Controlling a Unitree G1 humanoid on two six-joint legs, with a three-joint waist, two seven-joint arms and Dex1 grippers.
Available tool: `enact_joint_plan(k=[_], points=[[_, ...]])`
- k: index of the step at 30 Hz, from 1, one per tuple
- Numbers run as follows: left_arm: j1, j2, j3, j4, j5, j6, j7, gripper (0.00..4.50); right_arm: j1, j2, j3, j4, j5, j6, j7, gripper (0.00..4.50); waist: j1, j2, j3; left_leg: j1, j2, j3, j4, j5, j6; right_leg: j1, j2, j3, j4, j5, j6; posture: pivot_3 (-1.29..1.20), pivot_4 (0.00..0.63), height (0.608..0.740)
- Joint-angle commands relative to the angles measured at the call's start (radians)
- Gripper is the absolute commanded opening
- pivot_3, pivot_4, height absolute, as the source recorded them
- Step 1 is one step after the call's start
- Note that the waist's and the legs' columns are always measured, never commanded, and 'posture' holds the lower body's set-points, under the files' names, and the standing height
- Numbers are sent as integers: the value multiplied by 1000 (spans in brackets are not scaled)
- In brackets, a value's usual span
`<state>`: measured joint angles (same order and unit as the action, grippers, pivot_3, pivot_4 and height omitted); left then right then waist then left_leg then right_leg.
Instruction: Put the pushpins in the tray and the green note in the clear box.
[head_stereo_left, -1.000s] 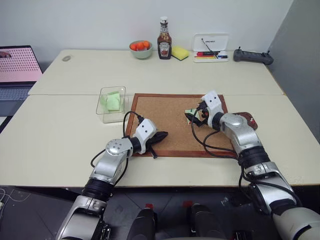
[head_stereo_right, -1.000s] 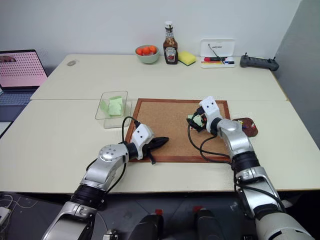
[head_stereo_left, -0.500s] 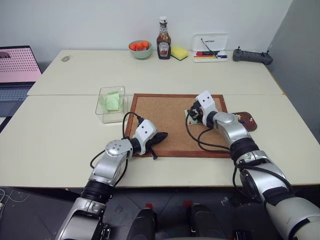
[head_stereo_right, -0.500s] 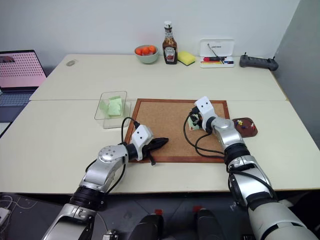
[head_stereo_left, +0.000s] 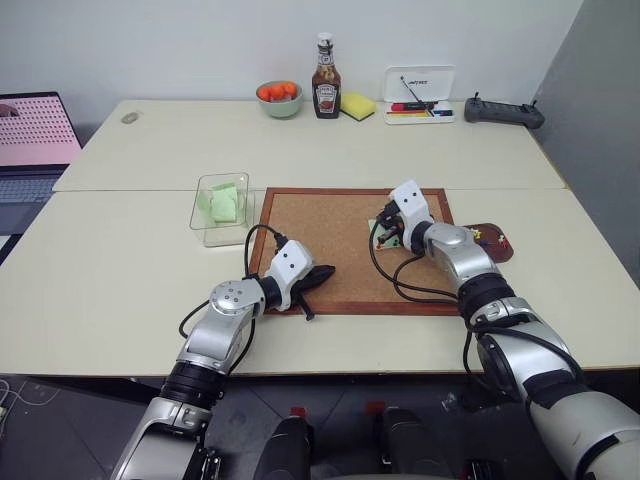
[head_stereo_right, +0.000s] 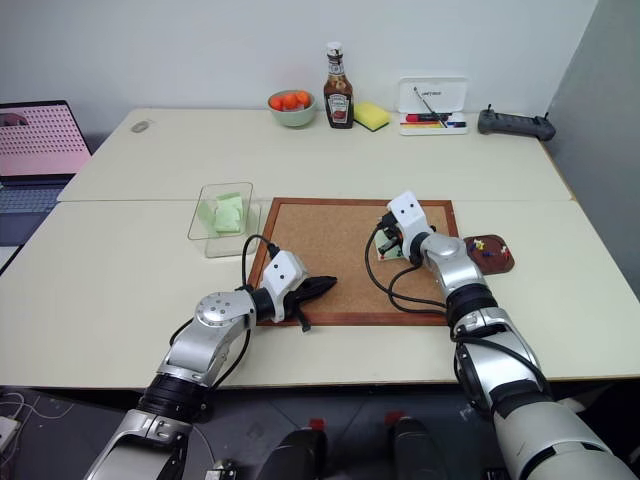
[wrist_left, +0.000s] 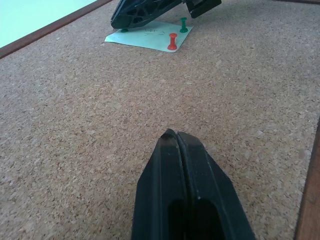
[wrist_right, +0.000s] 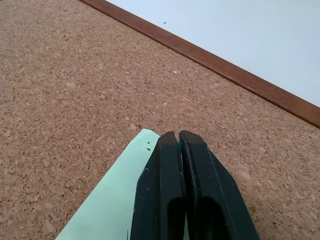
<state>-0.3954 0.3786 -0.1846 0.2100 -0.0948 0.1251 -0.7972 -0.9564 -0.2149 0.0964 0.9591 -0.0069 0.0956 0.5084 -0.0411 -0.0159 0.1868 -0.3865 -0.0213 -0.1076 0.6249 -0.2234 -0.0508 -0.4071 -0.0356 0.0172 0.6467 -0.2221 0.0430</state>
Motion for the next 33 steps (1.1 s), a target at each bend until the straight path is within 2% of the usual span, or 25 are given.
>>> enact_joint_plan(k=[1,19,23,29,33], points=[[26,3,-26,2,14,15,-16,0,-14,-12,-47,-118,37,-9,9,13,0,0,0,0,0,0,0,0,0,0,0,0,0,0,0,0,150,740],[25,-1,-28,10,8,29,-27,0,75,-46,-90,-385,70,125,4,13,0,0,0,0,0,0,0,0,0,0,0,0,0,0,0,0,150,740],[21,4,-27,23,9,21,-34,0,122,-102,-118,-517,96,186,25,13,1,1,0,0,0,0,0,0,0,0,0,0,0,0,0,0,150,740],[18,2,-32,36,17,4,-41,0,280,-239,-157,-768,125,309,71,13,9,1,0,0,0,0,-1,0,0,0,0,0,-1,0,0,0,150,740],[16,-3,-38,48,20,-7,-47,0,415,-380,-146,-853,48,321,78,13,9,2,-1,-1,0,0,-1,0,0,0,0,0,-2,-1,0,0,150,740]])
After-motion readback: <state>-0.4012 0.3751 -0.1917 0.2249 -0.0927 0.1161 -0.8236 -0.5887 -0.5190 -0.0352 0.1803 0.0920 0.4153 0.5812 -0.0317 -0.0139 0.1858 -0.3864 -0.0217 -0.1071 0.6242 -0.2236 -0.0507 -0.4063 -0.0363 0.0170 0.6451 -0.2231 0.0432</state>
